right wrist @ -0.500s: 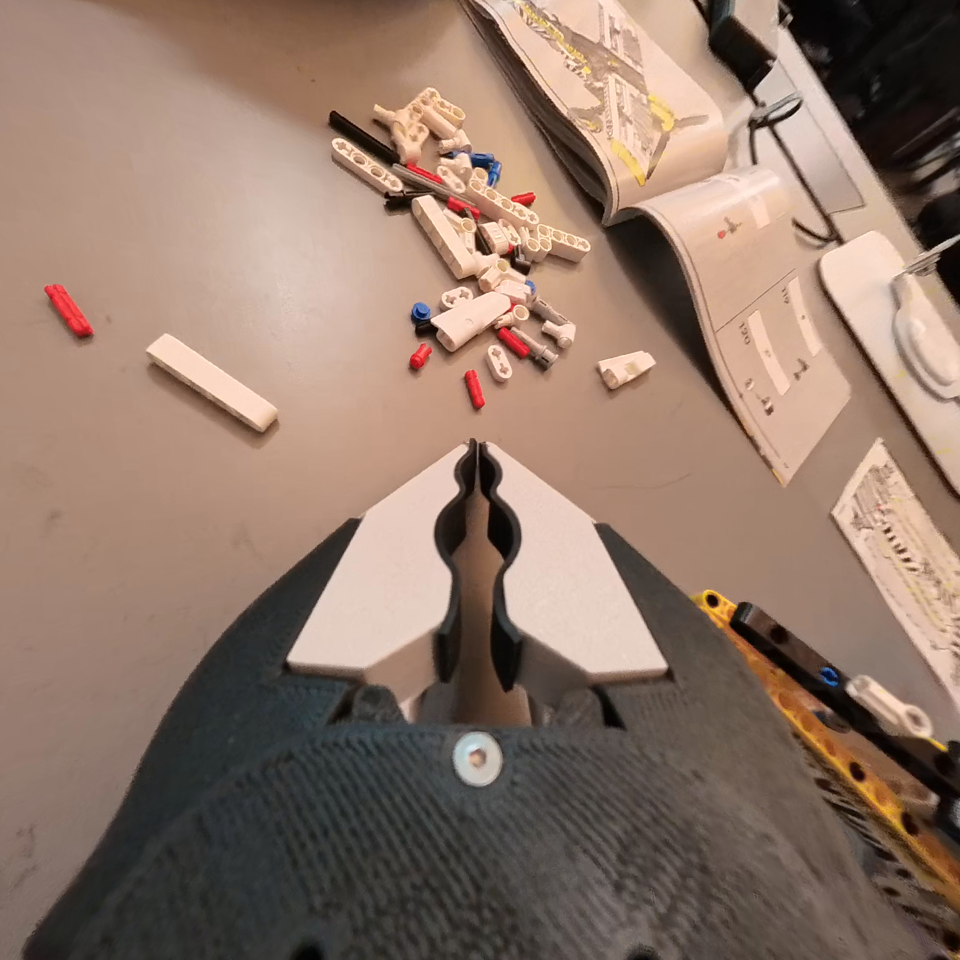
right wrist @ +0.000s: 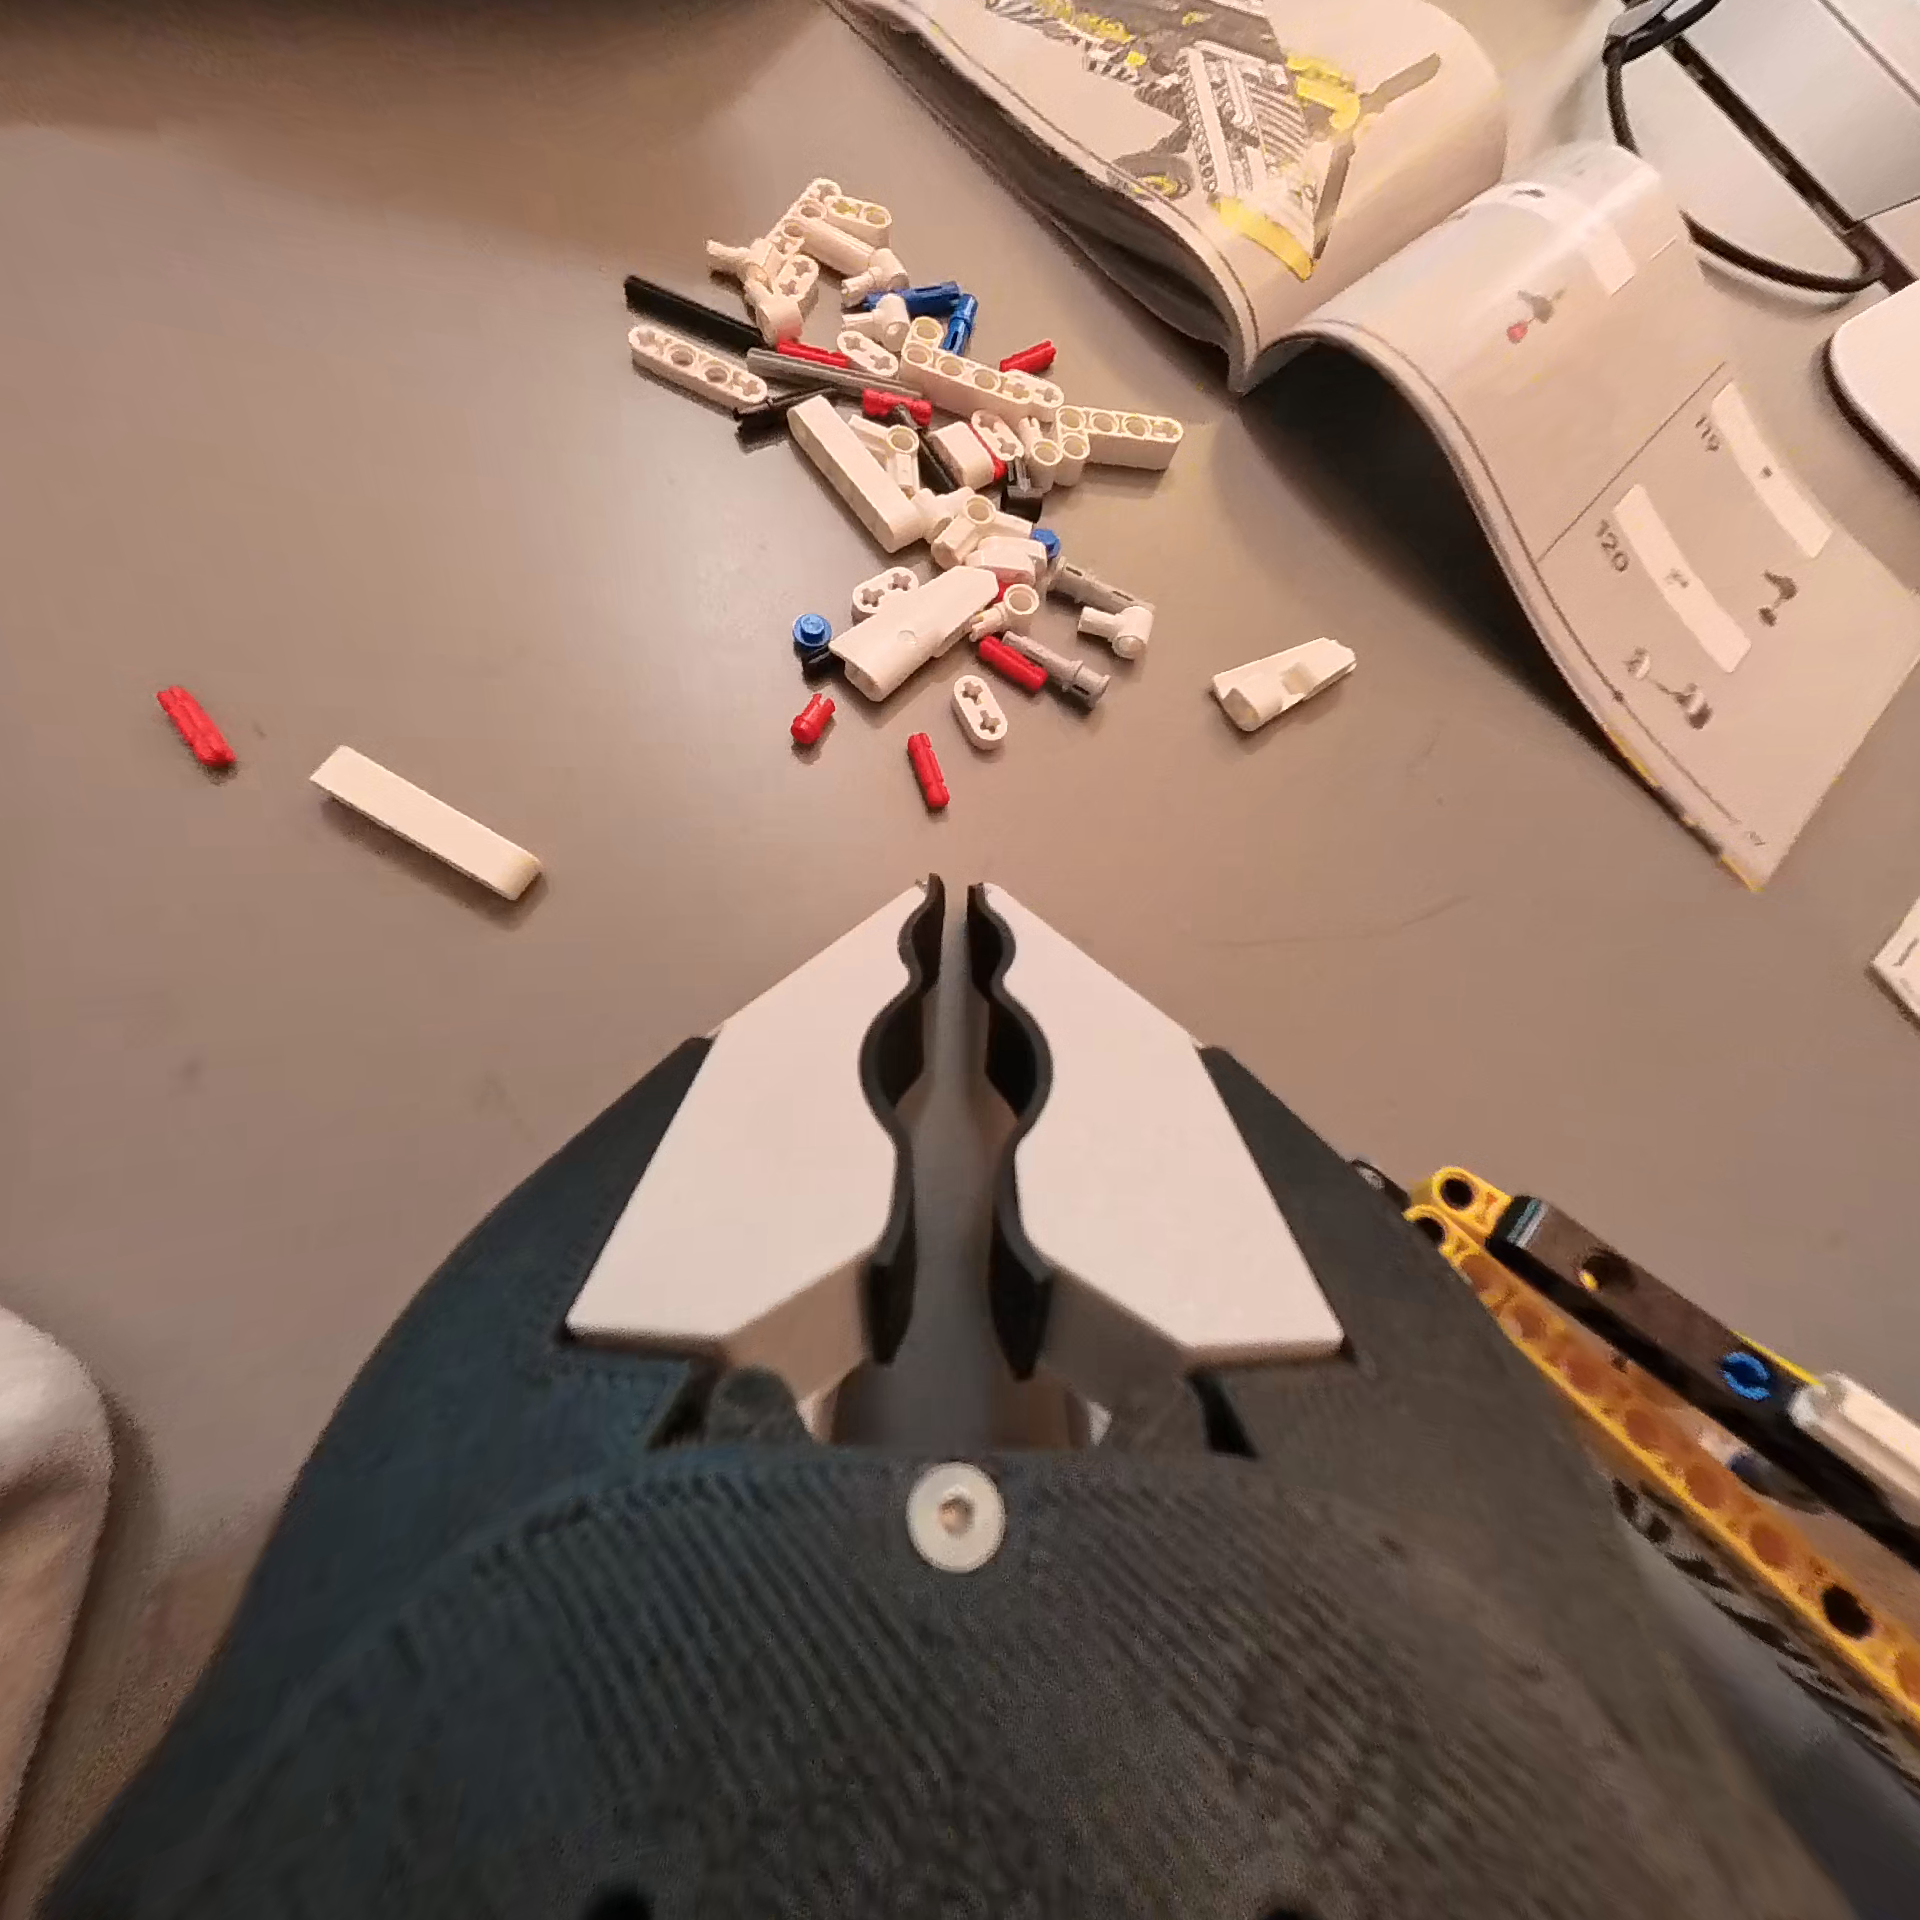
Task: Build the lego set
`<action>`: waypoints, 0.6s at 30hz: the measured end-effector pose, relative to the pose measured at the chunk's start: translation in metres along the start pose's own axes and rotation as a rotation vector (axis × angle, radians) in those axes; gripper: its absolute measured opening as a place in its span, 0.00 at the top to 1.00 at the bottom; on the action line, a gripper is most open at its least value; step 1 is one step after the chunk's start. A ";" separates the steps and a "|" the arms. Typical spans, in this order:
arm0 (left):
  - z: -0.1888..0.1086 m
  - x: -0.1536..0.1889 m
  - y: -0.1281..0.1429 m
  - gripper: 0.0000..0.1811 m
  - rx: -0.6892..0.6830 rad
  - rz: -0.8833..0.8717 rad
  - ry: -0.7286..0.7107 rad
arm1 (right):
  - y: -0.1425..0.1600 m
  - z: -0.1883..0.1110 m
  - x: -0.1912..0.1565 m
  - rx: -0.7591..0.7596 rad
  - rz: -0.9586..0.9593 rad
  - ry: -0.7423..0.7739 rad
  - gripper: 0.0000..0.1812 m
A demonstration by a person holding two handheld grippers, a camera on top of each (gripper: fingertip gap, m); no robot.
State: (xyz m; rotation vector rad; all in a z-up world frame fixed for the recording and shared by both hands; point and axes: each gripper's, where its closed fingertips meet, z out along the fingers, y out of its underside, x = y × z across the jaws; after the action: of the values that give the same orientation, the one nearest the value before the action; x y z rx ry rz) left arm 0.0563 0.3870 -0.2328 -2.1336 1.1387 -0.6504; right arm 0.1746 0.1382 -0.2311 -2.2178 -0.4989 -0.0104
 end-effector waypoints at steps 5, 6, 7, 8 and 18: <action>-0.005 0.005 0.005 0.99 -0.004 0.013 0.023 | 0.000 0.000 0.007 0.001 0.048 0.014 0.90; -0.005 0.005 0.006 0.99 -0.005 0.033 0.004 | 0.000 0.000 0.009 0.002 0.043 0.035 0.87; -0.005 0.005 0.006 0.98 -0.005 0.052 -0.014 | 0.000 0.000 0.010 0.003 0.029 0.051 0.87; -0.005 0.005 0.006 0.98 -0.006 0.067 -0.028 | 0.000 -0.001 0.010 0.004 0.011 0.069 0.87; -0.009 0.004 0.008 0.99 0.003 -0.109 0.103 | 0.000 0.000 0.007 -0.002 -0.027 0.080 0.95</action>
State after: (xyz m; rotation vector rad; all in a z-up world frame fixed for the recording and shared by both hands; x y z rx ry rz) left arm 0.0481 0.3772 -0.2322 -2.1937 1.0799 -0.8189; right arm 0.1813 0.1412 -0.2301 -2.2031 -0.4853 -0.1133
